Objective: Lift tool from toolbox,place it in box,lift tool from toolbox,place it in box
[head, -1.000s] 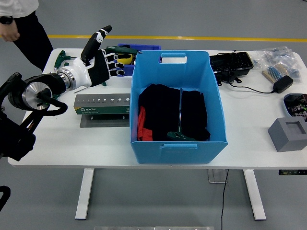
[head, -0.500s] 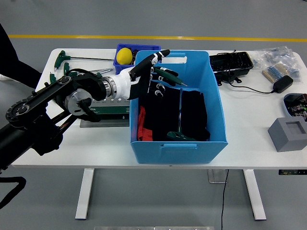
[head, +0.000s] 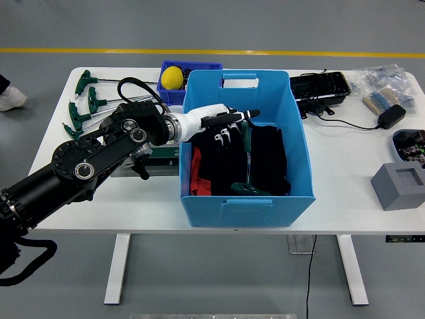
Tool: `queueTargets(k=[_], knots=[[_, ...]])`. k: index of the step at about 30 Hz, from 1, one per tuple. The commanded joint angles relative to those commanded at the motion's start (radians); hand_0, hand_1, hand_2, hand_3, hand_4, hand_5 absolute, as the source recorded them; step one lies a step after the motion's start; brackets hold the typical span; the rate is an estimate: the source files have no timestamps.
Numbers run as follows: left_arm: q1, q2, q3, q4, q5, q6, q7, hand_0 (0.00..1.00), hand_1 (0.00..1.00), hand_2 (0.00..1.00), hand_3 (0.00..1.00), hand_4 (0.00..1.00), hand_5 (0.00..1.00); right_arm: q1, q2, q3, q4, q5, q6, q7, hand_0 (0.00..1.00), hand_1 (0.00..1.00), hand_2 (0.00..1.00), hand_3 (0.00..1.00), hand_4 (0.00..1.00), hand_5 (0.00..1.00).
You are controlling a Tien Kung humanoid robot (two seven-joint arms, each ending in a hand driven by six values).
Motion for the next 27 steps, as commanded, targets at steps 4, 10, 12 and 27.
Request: queueTargets(k=[4,10,12,27], knots=[[-0.005,-0.006,0.001,-0.019,0.169,-0.020,-0.026,0.240,0.408,0.592,0.815,0.887,0.998,0.000,-0.001,0.001,0.000,-0.004,0.000,-0.001,0.642,0.627,0.702,0.569,0.807,0.671],[0.013,0.000,-0.028,-0.070,0.422,0.018,-0.063,0.270,0.446,0.609,0.812,0.872,0.998,0.000,-0.001,0.000,0.000,-0.001,0.000,0.000,0.642,0.627,0.702,0.568,0.806,0.671],[0.028,0.005,-0.052,-0.088,0.504,0.050,-0.080,0.270,0.446,0.609,0.812,0.872,0.998,0.001,-0.001,-0.002,0.000,0.001,0.000,0.001,0.642,0.627,0.702,0.568,0.806,0.671],[0.349,0.012,-0.502,-0.198,0.549,0.322,-0.355,0.658,0.732,0.799,0.777,0.828,0.869,-0.009,0.003,-0.006,-0.002,0.010,0.000,0.007,0.641,0.625,0.701,0.568,0.805,0.672]])
